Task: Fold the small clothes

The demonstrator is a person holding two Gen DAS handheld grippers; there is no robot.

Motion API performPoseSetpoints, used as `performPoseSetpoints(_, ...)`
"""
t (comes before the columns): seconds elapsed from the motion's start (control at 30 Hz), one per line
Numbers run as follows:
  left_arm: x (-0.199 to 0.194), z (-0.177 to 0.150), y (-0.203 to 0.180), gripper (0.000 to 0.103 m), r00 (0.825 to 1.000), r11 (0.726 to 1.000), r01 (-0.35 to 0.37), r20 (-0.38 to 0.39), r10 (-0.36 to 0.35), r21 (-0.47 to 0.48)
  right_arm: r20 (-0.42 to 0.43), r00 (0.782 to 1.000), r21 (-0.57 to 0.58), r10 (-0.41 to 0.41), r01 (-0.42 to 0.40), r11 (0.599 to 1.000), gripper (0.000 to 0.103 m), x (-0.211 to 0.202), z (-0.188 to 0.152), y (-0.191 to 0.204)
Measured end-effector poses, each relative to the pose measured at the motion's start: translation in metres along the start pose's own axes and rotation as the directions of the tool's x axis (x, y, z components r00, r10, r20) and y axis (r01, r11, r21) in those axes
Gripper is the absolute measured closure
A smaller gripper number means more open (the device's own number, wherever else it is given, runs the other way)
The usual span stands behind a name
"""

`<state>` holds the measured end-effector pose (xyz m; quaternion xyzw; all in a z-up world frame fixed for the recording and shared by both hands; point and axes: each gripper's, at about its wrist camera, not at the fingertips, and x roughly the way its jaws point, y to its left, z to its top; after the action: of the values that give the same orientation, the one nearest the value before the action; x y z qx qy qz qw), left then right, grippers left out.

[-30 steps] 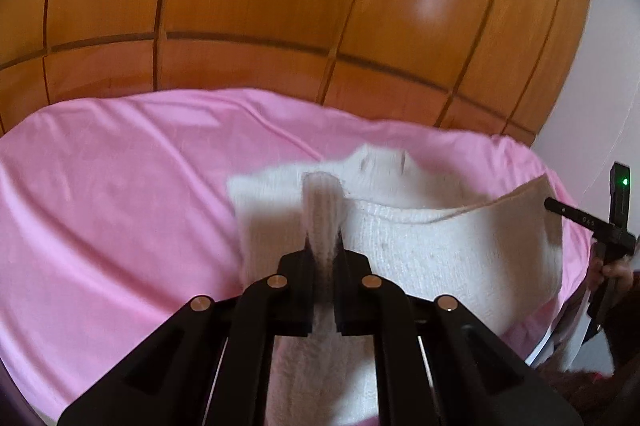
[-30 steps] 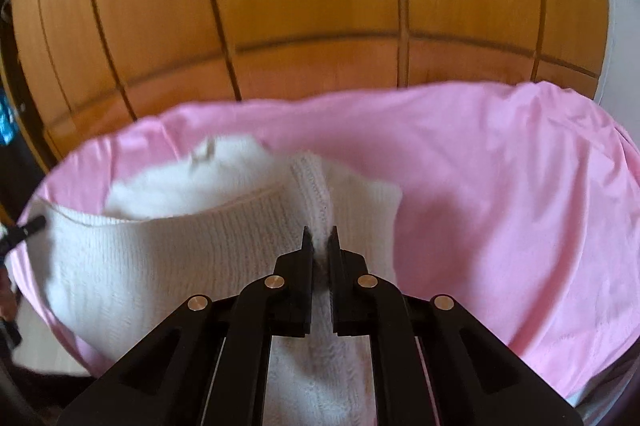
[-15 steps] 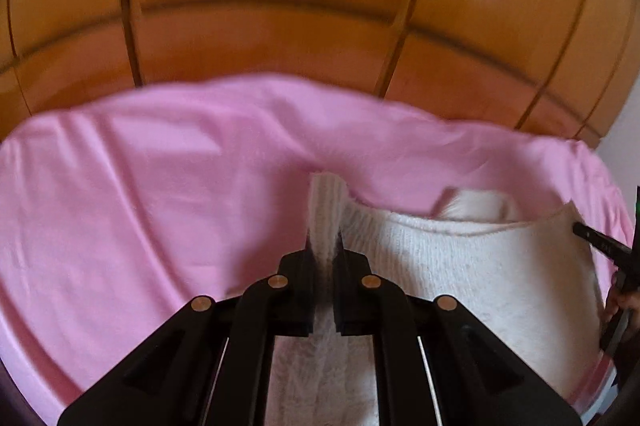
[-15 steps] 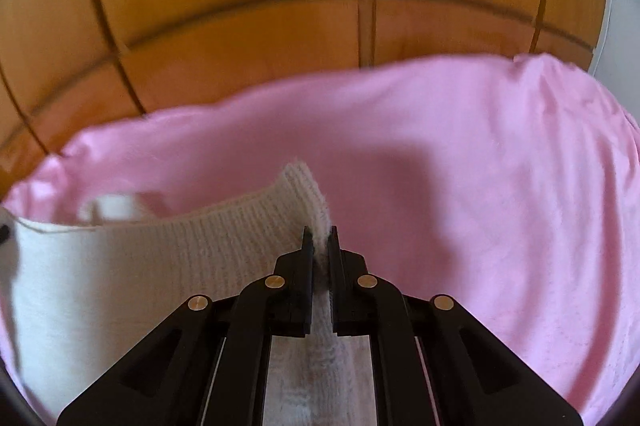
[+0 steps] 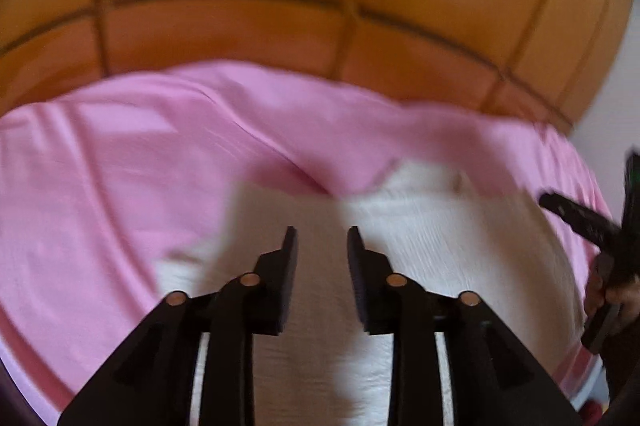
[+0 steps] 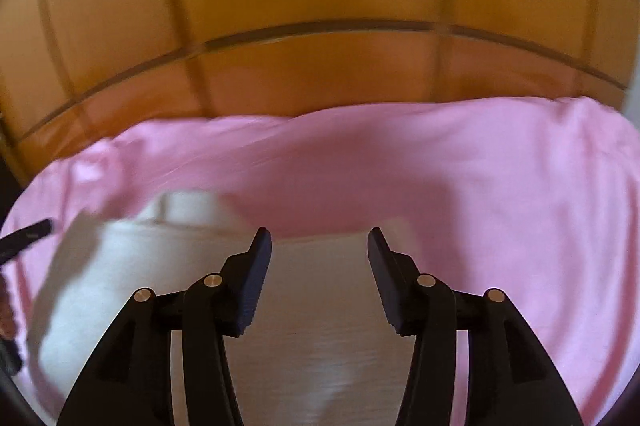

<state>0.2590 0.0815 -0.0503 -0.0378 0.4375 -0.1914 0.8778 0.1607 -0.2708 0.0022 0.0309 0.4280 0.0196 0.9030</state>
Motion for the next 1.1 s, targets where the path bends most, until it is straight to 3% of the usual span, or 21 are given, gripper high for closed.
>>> performPoseSetpoints(0.1, 0.035, -0.007, -0.010, 0.072, 0.995, 1.000, 0.012, -0.094, -0.010, 0.016, -0.115, 0.993, -0.029, 0.026, -0.030, 0.999, 0.054, 0.036, -0.009, 0.027)
performPoseSetpoints(0.13, 0.042, -0.009, -0.011, 0.079, 0.994, 1.000, 0.014, -0.111, -0.011, 0.020, -0.146, 0.989, -0.027, 0.028, -0.032, 0.999, 0.058, 0.044, -0.014, 0.031)
performPoseSetpoints(0.2, 0.047, -0.013, -0.014, 0.099, 0.995, 0.999, -0.003, -0.100, 0.008, 0.043, -0.164, 0.986, -0.042, 0.019, -0.026, 0.999, 0.073, 0.057, -0.021, 0.039)
performPoseSetpoints(0.23, 0.044, -0.016, -0.016, 0.101, 0.996, 0.999, 0.004, -0.090, 0.000, 0.045, -0.147, 0.989, -0.058, 0.007, -0.015, 0.998, 0.092, 0.055, -0.022, 0.043)
performPoseSetpoints(0.27, 0.040, -0.017, -0.017, 0.101, 0.997, 0.999, 0.000, -0.072, 0.003, 0.048, -0.139, 0.990, -0.063, 0.001, -0.010, 0.998, 0.098, 0.052, -0.022, 0.045)
performPoseSetpoints(0.53, 0.001, 0.008, -0.017, 0.103, 0.994, 1.000, -0.001, 0.109, 0.000, 0.004, 0.036, 0.999, -0.068, -0.004, 0.007, 0.998, 0.100, 0.008, 0.004, 0.039)
performPoseSetpoints(0.6, 0.009, 0.015, -0.021, 0.103, 0.994, 0.999, -0.028, 0.107, 0.025, 0.022, 0.050, 0.999, -0.077, -0.021, 0.025, 0.997, 0.100, 0.012, 0.011, 0.040)
performPoseSetpoints(0.7, 0.033, 0.016, -0.019, 0.103, 0.996, 0.998, -0.064, 0.064, 0.063, 0.027, 0.008, 0.999, -0.057, -0.054, 0.054, 0.997, 0.100, 0.040, 0.012, 0.038)
performPoseSetpoints(0.77, 0.056, 0.011, -0.015, 0.103, 0.992, 0.991, -0.127, 0.019, 0.127, 0.029, -0.042, 0.992, -0.062, -0.118, 0.116, 0.991, 0.100, 0.065, 0.006, 0.036)
performPoseSetpoints(0.83, 0.074, 0.006, -0.007, 0.103, 0.992, 0.992, -0.128, -0.014, 0.128, 0.005, -0.077, 0.990, -0.038, -0.120, 0.117, 0.992, 0.100, 0.079, -0.005, 0.032)
performPoseSetpoints(1.0, 0.057, 0.007, 0.002, 0.101, 0.992, 0.989, -0.126, 0.006, 0.127, -0.072, -0.054, 0.987, -0.062, -0.149, 0.145, 0.987, 0.100, 0.081, -0.006, 0.035)
performPoseSetpoints(1.1, 0.029, -0.001, -0.001, 0.100, 0.993, 0.991, -0.098, 0.063, 0.104, -0.090, -0.055, 0.990, -0.045, -0.132, 0.129, 0.991, 0.100, 0.081, -0.005, 0.031)
